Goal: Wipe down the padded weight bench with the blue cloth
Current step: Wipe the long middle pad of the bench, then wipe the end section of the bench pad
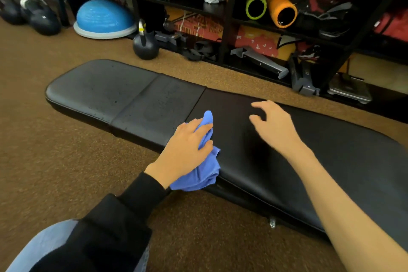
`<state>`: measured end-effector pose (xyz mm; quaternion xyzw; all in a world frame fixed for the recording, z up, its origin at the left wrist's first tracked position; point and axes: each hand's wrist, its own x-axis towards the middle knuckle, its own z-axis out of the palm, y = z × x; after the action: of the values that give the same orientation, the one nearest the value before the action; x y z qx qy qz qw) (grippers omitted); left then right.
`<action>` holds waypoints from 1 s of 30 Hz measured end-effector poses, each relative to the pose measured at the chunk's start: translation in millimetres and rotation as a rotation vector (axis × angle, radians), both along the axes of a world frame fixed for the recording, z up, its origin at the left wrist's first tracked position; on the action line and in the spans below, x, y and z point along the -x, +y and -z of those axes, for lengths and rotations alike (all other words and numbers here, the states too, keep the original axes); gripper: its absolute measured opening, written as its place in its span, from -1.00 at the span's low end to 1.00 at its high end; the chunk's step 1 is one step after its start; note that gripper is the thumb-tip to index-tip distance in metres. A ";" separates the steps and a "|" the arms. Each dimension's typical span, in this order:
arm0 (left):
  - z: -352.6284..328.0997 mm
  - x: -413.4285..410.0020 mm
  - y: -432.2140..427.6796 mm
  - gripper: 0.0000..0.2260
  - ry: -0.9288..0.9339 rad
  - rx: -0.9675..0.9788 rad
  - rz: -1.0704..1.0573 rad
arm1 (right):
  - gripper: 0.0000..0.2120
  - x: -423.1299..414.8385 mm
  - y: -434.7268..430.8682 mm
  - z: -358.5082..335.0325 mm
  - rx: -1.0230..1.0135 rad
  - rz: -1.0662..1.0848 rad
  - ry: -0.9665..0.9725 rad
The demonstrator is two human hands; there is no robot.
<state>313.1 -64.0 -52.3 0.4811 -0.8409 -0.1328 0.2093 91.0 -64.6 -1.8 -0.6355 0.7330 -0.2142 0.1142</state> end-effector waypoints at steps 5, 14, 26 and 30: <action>-21.9 -13.9 -6.0 -0.88 0.318 -0.340 0.004 | -0.62 -108.1 13.3 -8.7 0.029 -0.269 -0.268; -42.5 -47.5 -11.3 -0.67 0.679 -0.776 0.120 | -0.45 -156.2 28.1 26.6 -0.047 -0.259 -0.408; -40.4 -57.3 -34.7 -0.57 0.588 -0.582 -0.017 | -0.51 -123.1 21.5 28.9 -0.032 -0.266 -0.442; -42.5 -63.7 -40.3 -0.65 0.578 -0.532 -0.065 | -0.60 -111.8 19.5 30.4 0.040 -0.278 -0.410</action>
<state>376.7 -104.3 -9.9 0.4878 -0.6678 -0.4692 0.3096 202.8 -45.1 -32.2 -0.6755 0.5958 -0.3353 0.2763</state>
